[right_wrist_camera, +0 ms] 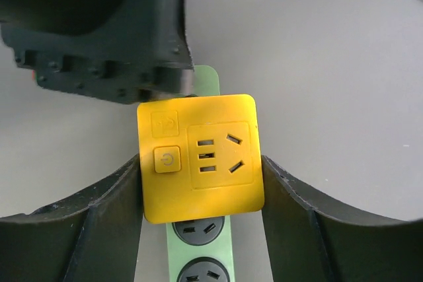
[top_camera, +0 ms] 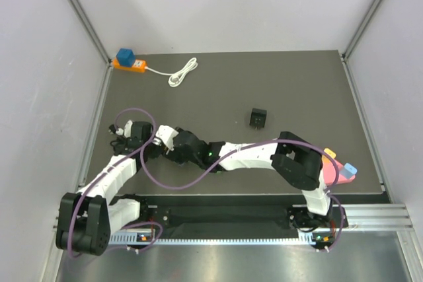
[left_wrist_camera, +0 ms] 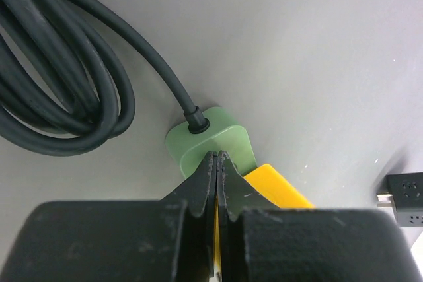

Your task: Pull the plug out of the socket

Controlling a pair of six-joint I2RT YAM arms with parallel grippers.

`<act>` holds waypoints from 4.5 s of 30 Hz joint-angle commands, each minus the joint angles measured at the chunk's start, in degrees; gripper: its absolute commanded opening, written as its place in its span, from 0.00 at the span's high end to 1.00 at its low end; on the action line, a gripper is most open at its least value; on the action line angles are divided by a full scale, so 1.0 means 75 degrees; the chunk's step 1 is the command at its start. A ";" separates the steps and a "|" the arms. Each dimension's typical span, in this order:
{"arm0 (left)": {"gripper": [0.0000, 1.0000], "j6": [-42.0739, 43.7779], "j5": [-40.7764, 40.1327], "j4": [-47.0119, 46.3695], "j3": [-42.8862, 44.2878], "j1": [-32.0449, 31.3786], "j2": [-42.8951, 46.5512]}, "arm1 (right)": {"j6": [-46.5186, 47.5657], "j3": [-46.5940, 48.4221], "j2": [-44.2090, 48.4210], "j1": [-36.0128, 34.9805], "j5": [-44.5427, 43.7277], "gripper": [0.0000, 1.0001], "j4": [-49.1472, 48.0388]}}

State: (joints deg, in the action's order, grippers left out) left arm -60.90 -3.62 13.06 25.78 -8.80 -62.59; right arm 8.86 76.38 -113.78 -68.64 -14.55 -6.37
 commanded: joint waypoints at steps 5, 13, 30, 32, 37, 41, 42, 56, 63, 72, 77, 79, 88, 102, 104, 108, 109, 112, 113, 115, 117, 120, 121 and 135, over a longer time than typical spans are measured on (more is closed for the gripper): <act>1.00 0.0374 -0.0127 0.1704 -0.0566 -0.0046 -0.0479 | -0.0590 0.0257 0.0708 0.0373 -0.0141 1.00 -0.1085; 1.00 0.0386 -0.0162 0.1681 -0.0613 -0.0057 -0.0374 | -0.2248 0.0701 0.0909 0.1195 0.1131 1.00 -0.1014; 1.00 0.0912 -0.0080 0.2043 0.0065 -0.0057 0.0176 | -0.1534 0.0364 0.0815 0.1207 0.1283 1.00 -0.0054; 1.00 0.0995 -0.0080 0.2172 0.0464 -0.0046 0.0619 | -0.1475 0.0223 0.0826 0.1149 0.1248 0.97 0.0064; 0.88 0.1428 0.0002 0.2512 0.1213 -0.0034 0.1406 | -0.1288 0.0058 0.0861 0.0938 0.0909 0.60 0.0462; 0.39 0.1967 0.0060 0.3004 0.1730 -0.0034 0.1898 | -0.1392 -0.0140 0.1224 0.0914 0.0756 0.23 0.0568; 0.29 0.2073 0.0142 0.3051 0.1847 -0.0034 0.1969 | -0.1404 -0.0269 0.1341 0.0902 0.0756 0.13 0.0568; 0.04 0.4884 0.1927 0.3343 0.2972 -0.0677 0.1186 | -0.1802 -0.3430 0.3475 0.1558 0.3004 0.00 -0.0260; 0.04 0.5483 0.0648 0.3356 0.3476 -0.2272 0.0260 | -0.1897 -0.4020 0.3182 0.1699 0.4037 0.00 -0.0908; 0.04 0.5824 -0.0221 0.3017 0.3231 -0.2436 -0.0526 | -0.1733 -0.3739 0.2585 0.1688 0.4214 0.00 -0.0909; 0.08 0.6011 0.0270 0.2607 0.3102 -0.2460 -0.0748 | -0.1674 -0.3494 0.2280 0.1688 0.3909 0.07 -0.0768; 0.13 0.6023 0.0435 0.2501 0.3113 -0.2472 -0.0888 | -0.1732 -0.3411 0.2105 0.1676 0.3629 0.15 -0.0721; 0.30 0.5918 0.0447 0.2232 0.3078 -0.2507 -0.1358 | -0.1721 -0.3352 0.1647 0.1442 0.2468 0.30 -0.1142; 1.00 0.4946 0.0951 0.1775 0.2844 -0.2495 -0.0950 | -0.2481 -0.4195 0.1646 0.0703 0.0301 1.00 -0.1799; 1.00 0.4560 0.0951 0.1495 0.2657 -0.2483 -0.0599 | -0.2611 -0.4406 0.1647 0.0691 0.0194 1.00 -0.1869; 1.00 0.3950 0.0869 0.0944 0.2329 -0.2483 -0.0035 | -0.2635 -0.4489 0.1495 0.0656 0.0019 1.00 -0.1683; 1.00 0.3601 0.0765 0.0873 0.2235 -0.2483 0.0047 | -0.2623 -0.4349 0.1436 0.0633 -0.0064 1.00 -0.1531; 1.00 0.2989 0.0588 0.0802 0.2188 -0.2483 0.0317 | -0.2483 -0.3998 0.1249 0.0469 -0.0404 1.00 -0.0921; 1.00 0.2976 0.0681 0.0767 0.2211 -0.2483 0.0410 | -0.2448 -0.3985 0.1237 0.0457 -0.0358 1.00 -0.0885; 1.00 0.3360 0.0660 0.0870 0.2583 -0.2692 0.0423 | -0.2447 -0.3961 0.1272 0.0469 -0.0287 1.00 -0.0827; 1.00 0.4084 -0.0415 0.1653 0.3134 -0.3055 0.0178 | -0.2401 -0.3915 0.1295 0.0457 -0.0077 1.00 -0.0756; 1.00 0.4708 -0.1370 0.2488 0.3746 -0.3538 -0.0116 | -0.2365 -0.3809 0.1260 0.0503 0.0274 1.00 -0.0733; 1.00 0.4757 -0.1114 0.2512 0.3769 -0.3538 -0.0116 | -0.2354 -0.3762 0.1237 0.0527 0.0357 1.00 -0.0721; 1.00 0.3996 -0.0507 0.2808 0.3548 -0.2543 0.0563 | -0.2295 -0.4898 0.2665 0.0656 0.0802 1.00 -0.0406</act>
State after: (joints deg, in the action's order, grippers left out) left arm -28.95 -12.19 34.92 53.01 -30.09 -59.77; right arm -7.29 43.72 -98.56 -64.23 -9.19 -17.19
